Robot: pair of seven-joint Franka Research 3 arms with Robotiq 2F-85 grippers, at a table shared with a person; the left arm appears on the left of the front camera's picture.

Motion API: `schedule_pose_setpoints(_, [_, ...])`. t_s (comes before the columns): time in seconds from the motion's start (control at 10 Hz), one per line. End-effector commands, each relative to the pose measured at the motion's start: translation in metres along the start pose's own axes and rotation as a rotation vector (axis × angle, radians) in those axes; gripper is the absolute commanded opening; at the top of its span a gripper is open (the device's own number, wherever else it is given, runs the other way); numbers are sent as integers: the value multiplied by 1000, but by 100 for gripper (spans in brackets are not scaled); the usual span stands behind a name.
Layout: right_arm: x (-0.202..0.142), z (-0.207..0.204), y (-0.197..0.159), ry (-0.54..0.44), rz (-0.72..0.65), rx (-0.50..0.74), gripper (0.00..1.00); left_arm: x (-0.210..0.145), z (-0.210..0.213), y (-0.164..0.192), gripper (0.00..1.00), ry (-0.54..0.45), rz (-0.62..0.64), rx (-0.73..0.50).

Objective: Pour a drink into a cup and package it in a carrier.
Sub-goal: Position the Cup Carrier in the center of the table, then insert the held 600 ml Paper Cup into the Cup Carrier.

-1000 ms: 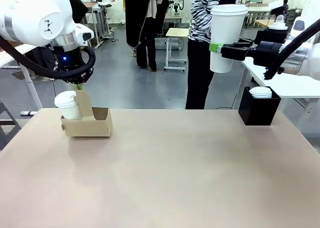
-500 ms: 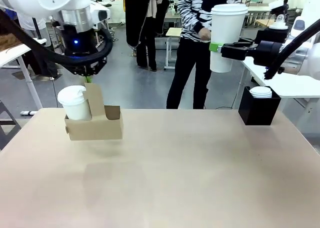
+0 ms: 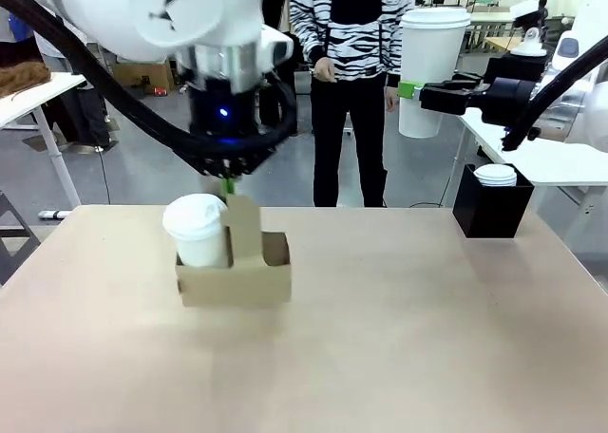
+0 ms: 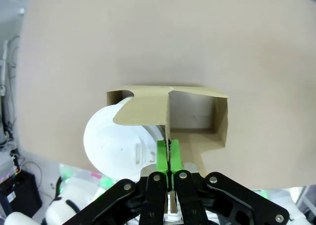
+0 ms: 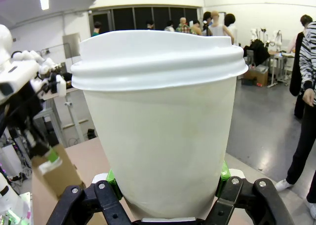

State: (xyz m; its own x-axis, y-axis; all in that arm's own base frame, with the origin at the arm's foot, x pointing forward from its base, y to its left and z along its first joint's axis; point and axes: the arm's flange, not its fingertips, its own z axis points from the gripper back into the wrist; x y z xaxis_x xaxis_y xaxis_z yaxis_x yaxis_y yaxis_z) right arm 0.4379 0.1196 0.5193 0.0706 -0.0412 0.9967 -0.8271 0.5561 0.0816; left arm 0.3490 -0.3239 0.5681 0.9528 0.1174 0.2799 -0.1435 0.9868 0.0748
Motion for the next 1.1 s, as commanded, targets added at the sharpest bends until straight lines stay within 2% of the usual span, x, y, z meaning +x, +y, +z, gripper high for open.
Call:
schedule_pose_setpoints(0.0, [3, 0, 2, -7, -4, -2, 80, -14, -22, -31, 2, -6, -24, -29])
schedule_pose_setpoints(0.2, [3, 0, 2, -7, -4, -2, 80, -27, -37, -65, 2, 3, -52, -43])
schedule_pose_setpoints(0.5, [3, 0, 2, -7, -4, -2, 80, -40, -51, -90, 2, -2, -65, -72])
schedule_pose_setpoints(0.8, [3, 0, 2, -7, -4, -2, 80, -52, -54, -95, 2, 5, -66, -59])
schedule_pose_setpoints(1.0, [3, 0, 2, -7, -4, -2, 80, -46, -56, -95, 2, 24, -91, -82])
